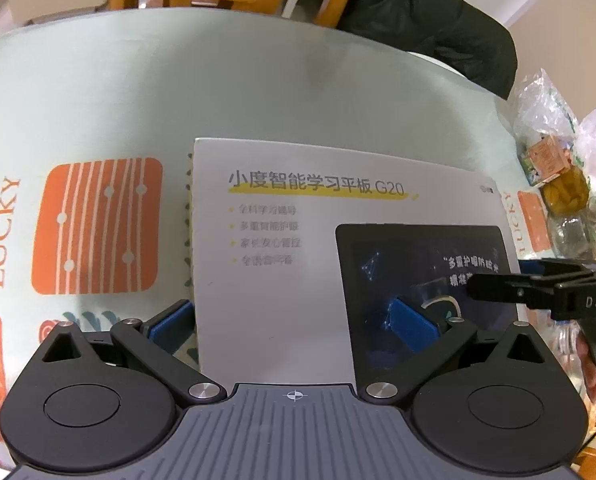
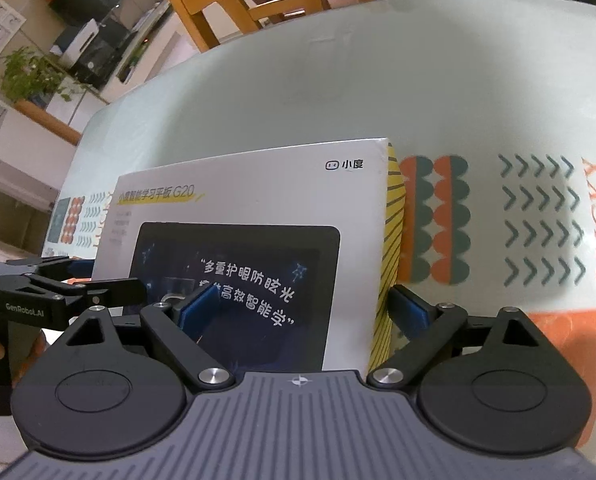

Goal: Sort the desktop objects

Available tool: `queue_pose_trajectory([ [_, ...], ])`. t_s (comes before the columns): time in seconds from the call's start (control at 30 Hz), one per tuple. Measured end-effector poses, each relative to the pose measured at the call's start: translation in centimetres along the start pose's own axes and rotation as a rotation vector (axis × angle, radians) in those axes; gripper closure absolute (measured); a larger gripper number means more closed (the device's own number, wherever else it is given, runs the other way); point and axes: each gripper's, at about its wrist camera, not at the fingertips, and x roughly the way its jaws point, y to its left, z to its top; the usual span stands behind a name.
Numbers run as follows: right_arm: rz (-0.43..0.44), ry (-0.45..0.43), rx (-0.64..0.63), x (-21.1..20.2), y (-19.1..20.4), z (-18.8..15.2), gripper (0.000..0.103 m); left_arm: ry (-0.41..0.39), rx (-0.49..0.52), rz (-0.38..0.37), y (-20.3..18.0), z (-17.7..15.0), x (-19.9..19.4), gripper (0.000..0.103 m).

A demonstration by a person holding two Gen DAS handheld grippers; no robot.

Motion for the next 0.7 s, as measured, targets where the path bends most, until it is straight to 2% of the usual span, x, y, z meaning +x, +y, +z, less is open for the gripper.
queue_pose_trajectory([
  [0.5,-0.073,-0.092,-0.003,-3.2,2.3,-1.1,0.0,-0.088,0.049,0.041,-2.3,-0.3,-2.5,0.0],
  [0.7,-0.103,-0.114,-0.034,-3.2,2.5,-2.0,0.0,-0.101,0.065,0.062,-2.6,-1.4,-1.8,0.0],
])
